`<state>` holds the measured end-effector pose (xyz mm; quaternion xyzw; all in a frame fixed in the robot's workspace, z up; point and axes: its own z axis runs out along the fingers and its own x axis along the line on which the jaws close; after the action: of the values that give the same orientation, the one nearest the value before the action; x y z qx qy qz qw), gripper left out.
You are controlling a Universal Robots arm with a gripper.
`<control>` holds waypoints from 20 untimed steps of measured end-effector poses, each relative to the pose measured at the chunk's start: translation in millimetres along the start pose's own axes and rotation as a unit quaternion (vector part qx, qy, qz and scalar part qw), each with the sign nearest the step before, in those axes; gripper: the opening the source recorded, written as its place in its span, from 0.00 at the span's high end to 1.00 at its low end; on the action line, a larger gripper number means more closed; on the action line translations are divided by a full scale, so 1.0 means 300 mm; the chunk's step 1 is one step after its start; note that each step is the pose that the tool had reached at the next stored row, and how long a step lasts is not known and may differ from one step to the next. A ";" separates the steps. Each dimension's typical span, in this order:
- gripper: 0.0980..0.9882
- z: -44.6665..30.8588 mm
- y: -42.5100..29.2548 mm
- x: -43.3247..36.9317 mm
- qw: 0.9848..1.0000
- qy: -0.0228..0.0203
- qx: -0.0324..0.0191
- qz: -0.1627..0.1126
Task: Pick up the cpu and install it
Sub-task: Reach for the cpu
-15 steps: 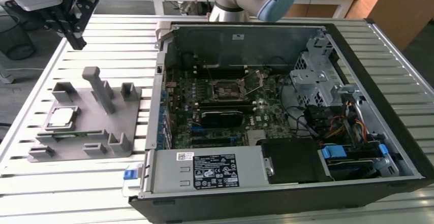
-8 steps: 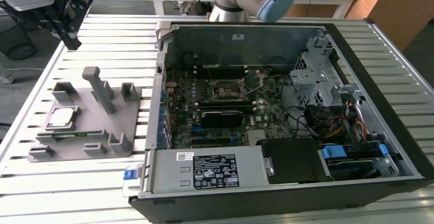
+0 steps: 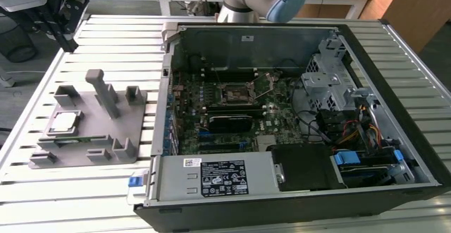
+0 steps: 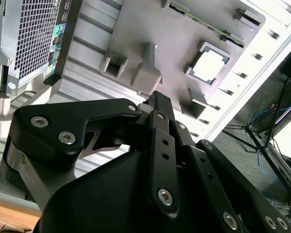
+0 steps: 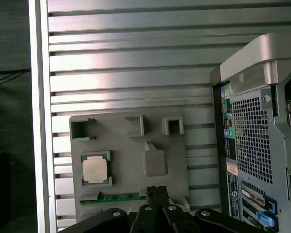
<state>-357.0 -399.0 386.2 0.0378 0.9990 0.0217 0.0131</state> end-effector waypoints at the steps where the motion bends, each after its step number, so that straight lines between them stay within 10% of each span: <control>1: 0.99 0.000 0.000 0.005 1.000 0.000 0.000 0.000; 15: 0.99 0.002 -0.006 0.075 1.000 0.001 0.000 0.000; 20: 0.99 0.004 -0.007 0.083 1.000 0.014 -0.003 0.001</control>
<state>-381.8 -399.1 384.2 0.0382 0.9990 0.0247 -0.0004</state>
